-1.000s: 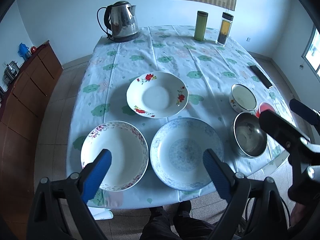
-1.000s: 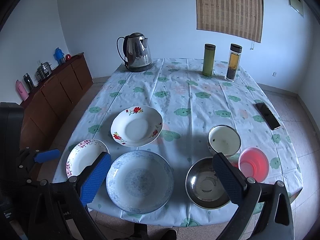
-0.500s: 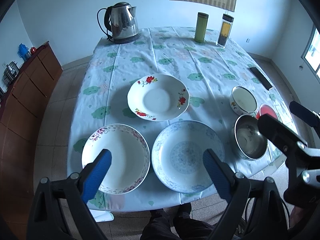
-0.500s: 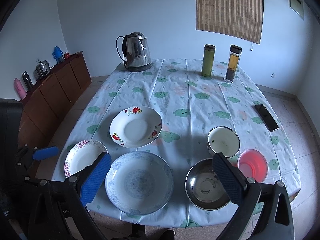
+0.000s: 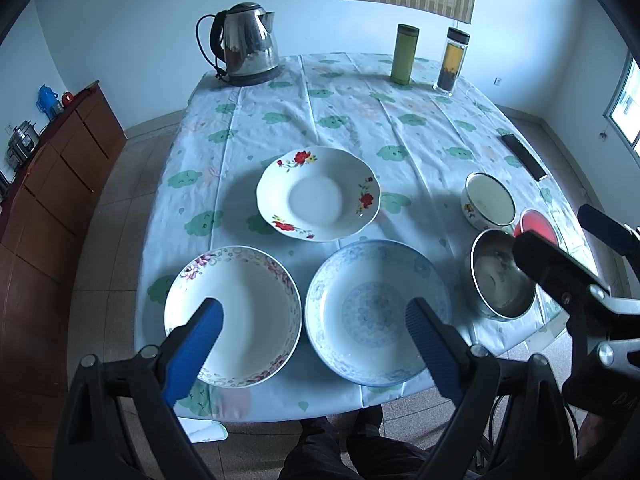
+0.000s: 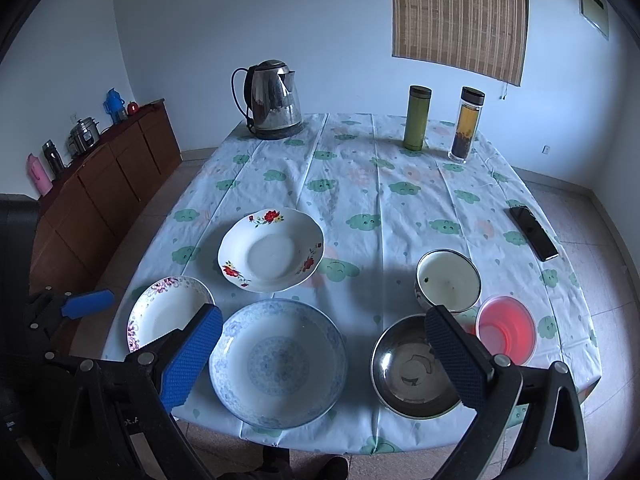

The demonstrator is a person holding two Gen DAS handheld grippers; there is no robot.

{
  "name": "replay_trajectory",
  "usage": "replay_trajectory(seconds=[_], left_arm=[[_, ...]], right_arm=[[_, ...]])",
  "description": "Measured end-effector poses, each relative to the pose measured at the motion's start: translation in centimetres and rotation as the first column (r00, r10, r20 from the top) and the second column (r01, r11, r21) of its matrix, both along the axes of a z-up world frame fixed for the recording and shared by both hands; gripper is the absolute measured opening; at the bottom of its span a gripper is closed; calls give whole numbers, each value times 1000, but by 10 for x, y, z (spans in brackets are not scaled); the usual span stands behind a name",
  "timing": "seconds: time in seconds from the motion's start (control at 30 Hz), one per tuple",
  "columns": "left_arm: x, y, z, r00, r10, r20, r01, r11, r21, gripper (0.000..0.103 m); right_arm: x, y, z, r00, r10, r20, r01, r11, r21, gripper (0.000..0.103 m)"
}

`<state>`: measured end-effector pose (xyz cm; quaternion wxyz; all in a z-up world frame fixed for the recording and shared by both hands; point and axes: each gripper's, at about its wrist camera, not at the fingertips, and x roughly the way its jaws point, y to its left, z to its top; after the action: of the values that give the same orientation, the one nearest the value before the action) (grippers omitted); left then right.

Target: Organize plates and bowls

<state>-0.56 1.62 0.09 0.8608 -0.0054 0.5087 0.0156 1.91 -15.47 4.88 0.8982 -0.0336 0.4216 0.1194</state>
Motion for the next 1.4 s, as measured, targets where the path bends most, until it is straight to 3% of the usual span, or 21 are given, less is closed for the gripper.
replay_trajectory(seconds=[0.7,1.0,1.4], left_arm=[[3,10,-1,1000,9,-10,-9,1000,-2,94],[10,14,-14,999,26,-30,-26,1000,-4,94],[12,54,-40,986,132,-104,-133,991,-6,94]], right_arm=[[7,5,-9,1000,14,-16,-14,1000,-4,102],[18,14,-16,999,27,-40,-28,1000,-8,102],[34,52,-41,987,131,-95,-133,991,-13,102]])
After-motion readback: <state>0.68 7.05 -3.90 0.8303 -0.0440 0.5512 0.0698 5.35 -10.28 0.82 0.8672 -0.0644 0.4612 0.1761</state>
